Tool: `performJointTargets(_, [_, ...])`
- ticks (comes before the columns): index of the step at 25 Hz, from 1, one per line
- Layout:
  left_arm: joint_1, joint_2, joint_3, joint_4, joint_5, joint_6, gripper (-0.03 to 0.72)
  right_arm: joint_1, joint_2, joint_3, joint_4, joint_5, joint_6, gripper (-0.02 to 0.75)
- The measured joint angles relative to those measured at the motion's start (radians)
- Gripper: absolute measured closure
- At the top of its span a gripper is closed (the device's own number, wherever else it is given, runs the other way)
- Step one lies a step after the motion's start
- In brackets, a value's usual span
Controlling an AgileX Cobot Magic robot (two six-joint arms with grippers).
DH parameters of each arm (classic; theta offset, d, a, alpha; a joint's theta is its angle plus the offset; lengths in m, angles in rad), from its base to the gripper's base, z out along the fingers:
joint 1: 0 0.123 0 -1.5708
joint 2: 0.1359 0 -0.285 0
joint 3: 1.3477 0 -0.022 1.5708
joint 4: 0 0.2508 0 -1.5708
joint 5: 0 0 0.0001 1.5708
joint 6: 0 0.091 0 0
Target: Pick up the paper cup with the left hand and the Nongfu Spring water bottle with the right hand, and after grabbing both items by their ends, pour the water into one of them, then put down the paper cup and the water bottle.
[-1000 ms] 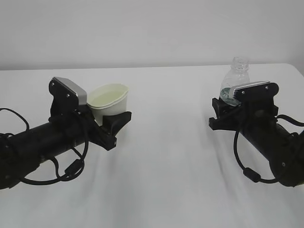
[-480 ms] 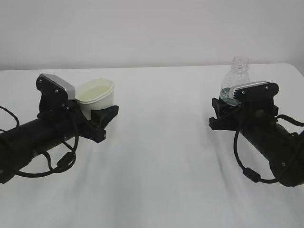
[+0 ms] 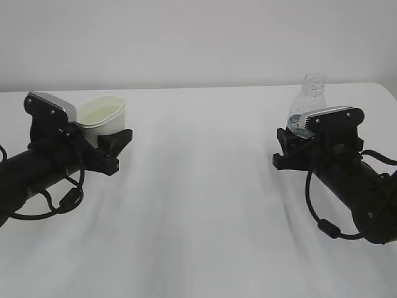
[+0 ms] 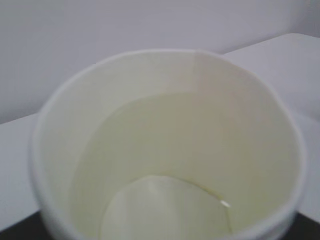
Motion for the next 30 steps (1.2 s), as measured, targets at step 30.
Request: performJointTargets(30, [0.138, 0.0, 0.0, -0.158, 0.0, 0.074, 0.253, 0.0, 0.0, 0.0, 0.0, 0.0, 0.001, 0.281])
